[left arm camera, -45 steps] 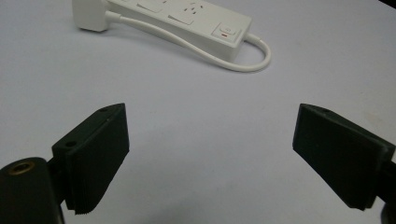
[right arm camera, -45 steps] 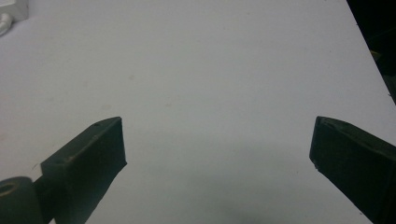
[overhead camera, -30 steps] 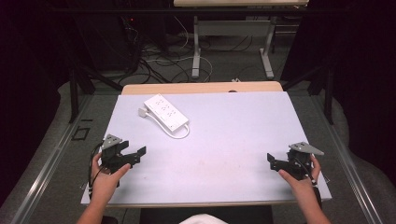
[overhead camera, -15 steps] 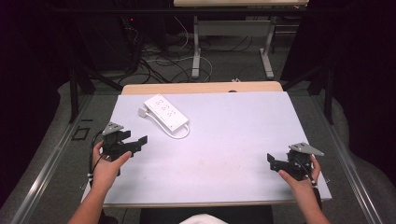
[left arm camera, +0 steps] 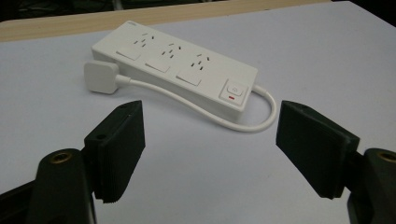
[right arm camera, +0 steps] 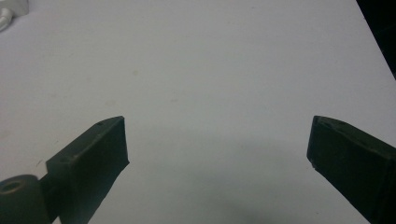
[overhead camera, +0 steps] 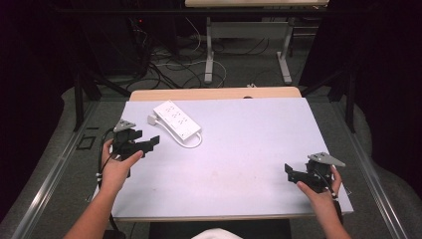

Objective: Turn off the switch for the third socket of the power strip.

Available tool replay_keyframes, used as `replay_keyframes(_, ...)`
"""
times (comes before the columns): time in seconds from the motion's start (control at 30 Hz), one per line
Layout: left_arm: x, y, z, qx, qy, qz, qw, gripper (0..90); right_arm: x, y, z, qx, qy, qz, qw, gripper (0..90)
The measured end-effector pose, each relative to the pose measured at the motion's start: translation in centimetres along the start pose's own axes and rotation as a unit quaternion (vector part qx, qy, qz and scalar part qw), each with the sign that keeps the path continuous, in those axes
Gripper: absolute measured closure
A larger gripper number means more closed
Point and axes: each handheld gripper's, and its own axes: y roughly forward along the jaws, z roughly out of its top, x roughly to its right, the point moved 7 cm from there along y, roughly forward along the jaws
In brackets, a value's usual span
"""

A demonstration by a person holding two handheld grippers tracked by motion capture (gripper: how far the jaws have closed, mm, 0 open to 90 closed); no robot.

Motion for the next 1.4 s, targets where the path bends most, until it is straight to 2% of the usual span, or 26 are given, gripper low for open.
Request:
replay_keyframes(0.13, -0.3, 0.3, 0.7, -0.003, 0.002, 0.005, 1.0, 24.6, -0.2, 0.2, 0.0, 0.008, 0.005, -0.003, 0.9999, 4.8)
replay_keyframes(0.2, -0.4, 0.5, 1.1, 0.002, 0.003, 0.004, 1.0, 25.4, -0.2, 0.1, -0.1, -0.001, 0.004, -0.001, 1.0, 4.8)
replay_keyframes(0.4, -0.5, 0.9, 2.3, 0.008, 0.003, 0.002, 1.0, 26.3, -0.1, 0.1, -0.1, -0.003, 0.0, -0.001, 1.0, 5.0)
replay_keyframes(0.43, -0.6, 0.8, 2.5, 0.0, 0.004, 0.0, 1.0, 26.5, -0.1, 0.1, -0.1, -0.006, 0.001, 0.0, 1.0, 5.0)
replay_keyframes(0.5, -0.6, 1.0, 2.9, 0.004, -0.002, -0.002, 1.0, 26.5, -0.1, 0.1, -0.1, -0.004, 0.0, 0.001, 1.0, 5.0)
replay_keyframes(0.53, -0.7, 1.0, 3.0, -0.002, 0.001, -0.003, 1.0, 26.5, -0.1, 0.1, -0.1, -0.005, 0.0, 0.001, 1.0, 5.1)
replay_keyframes(0.63, -1.0, 1.5, 3.5, 0.003, -0.001, 0.006, 1.0, 27.6, -0.2, 0.1, -0.2, -0.007, 0.004, 0.0, 1.0, 5.1)
replay_keyframes(0.8, -1.1, 2.0, 4.5, 0.001, -0.015, 0.001, 0.9999, 28.6, -0.2, 0.2, -0.2, -0.007, 0.004, -0.002, 1.0, 5.2)
replay_keyframes(1.0, -1.0, 2.3, 6.0, 0.008, -0.019, -0.005, 0.9998, 32.2, -0.2, 0.3, -0.3, -0.009, 0.004, -0.005, 0.9999, 5.3)
replay_keyframes(1.1, -1.0, 2.4, 6.7, 0.001, -0.02, -0.01, 0.9997, 33.0, -0.1, 0.3, -0.3, -0.009, 0.003, -0.006, 0.9999, 5.3)
replay_keyframes(1.17, -1.1, 2.7, 7.2, 0.009, -0.024, -0.008, 0.9996, 34.1, -0.1, 0.3, -0.3, -0.008, 0.005, -0.008, 0.9999, 5.3)
replay_keyframes(1.23, -1.2, 2.9, 7.5, 0.006, -0.03, -0.006, 0.9995, 34.9, -0.1, 0.2, -0.3, -0.007, 0.004, -0.008, 0.9999, 5.3)
replay_keyframes(1.4, -1.4, 3.5, 8.4, 0.007, -0.029, 0.0, 0.9996, 35.4, 0.0, 0.3, -0.4, -0.007, 0.009, -0.014, 0.9998, 5.4)
